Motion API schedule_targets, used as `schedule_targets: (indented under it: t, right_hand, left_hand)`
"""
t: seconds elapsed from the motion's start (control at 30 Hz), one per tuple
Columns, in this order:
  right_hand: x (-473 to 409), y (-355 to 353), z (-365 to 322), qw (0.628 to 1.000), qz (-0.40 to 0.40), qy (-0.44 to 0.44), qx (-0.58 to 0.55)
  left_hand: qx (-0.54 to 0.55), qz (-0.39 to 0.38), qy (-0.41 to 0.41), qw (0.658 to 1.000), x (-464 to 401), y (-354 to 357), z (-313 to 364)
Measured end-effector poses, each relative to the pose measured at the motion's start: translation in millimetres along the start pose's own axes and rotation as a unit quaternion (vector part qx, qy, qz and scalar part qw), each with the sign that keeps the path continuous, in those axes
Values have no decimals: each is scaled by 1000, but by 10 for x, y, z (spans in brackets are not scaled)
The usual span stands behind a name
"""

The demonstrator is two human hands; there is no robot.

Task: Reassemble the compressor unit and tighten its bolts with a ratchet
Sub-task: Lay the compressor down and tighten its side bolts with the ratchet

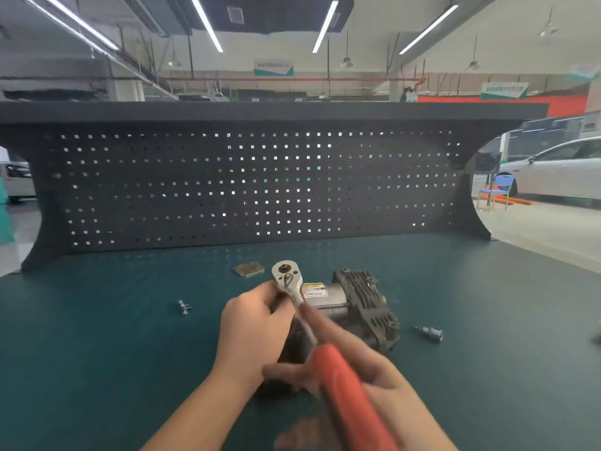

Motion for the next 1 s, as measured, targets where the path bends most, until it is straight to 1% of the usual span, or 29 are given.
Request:
schedule_targets:
  t: [0.03,0.07,0.1,0.13,0.17,0.2,0.23,0.3,0.33,0.4,0.47,0.5,0.57,0.63,0.67,0.73,0.8,0.83,0.93,0.97,1.0]
  right_hand:
    - [219,23,92,998,-44,-48,10]
    - [269,56,138,995,-76,-59,33]
    - [274,57,9,998,-36,-45,30]
    - [258,36,-25,1000,-12,-26,9]
    - [256,4,-33,1000,0,11,-19]
    - [259,48,-59,999,15,48,-21]
    - [275,69,-104,998,33,48,1]
    - [318,136,-172,987,76,54,131]
    - [323,206,-169,972,87,40,215]
    - [273,350,-69,924,82,-5,373]
    - [199,453,116,865,93,-29,493]
    - [175,500,198,847,105,-34,520]
    - [187,486,289,835,105,-32,539]
    - [242,365,156,819,101,-30,563]
    - [276,275,27,797,96,-31,596]
    - [274,78,-267,707,75,-19,703]
    - [158,-31,-564,609,75,-14,789]
    - [93,-44,-688,578,79,-16,812]
    - [-11,3,-772,512,60,-4,857]
    - [3,13,-693,499,42,7,865]
    - [33,54,-567,510,20,14,860]
  left_hand:
    - [0,0,18,1000,-21,6,-39]
    - [-9,19,33,999,-28,-2,-30]
    - [-17,31,47,998,-49,-4,-47]
    - [-19,34,52,998,-42,-7,-40]
    - [-15,28,55,998,-40,-11,-49]
    - [-13,21,50,998,-39,-13,-50]
    - [-16,19,49,998,-44,-17,-64]
    - [-33,28,48,998,-50,-17,-88]
    - [-42,31,46,998,-47,-14,-82]
    - [-42,41,34,998,-36,3,-85]
    - [-17,51,14,998,-5,11,-74]
    - [-2,51,3,999,2,17,-79]
    - [8,47,-8,999,12,16,-78]
    - [-16,41,0,999,-7,-5,-79]
    - [-40,39,15,998,-13,-16,-71]
    - [-77,32,51,995,-10,-30,-46]
    - [-81,21,63,994,-8,-38,-17]
    - [-72,14,58,996,-18,-35,-10]
    - [-36,11,29,999,-47,-8,-24]
    - [-20,20,20,999,-45,2,-33]
    - [-2,26,15,1000,-34,12,-32]
Point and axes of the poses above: each hand's wrist, its own x-axis away from the middle knuckle, its own y-axis out of the palm, z = x × y, the point moved 2 cm from there along -x, towards the middle knuckle, and after that the axes turned 13 degrees about -y, right-handed, at the moved point
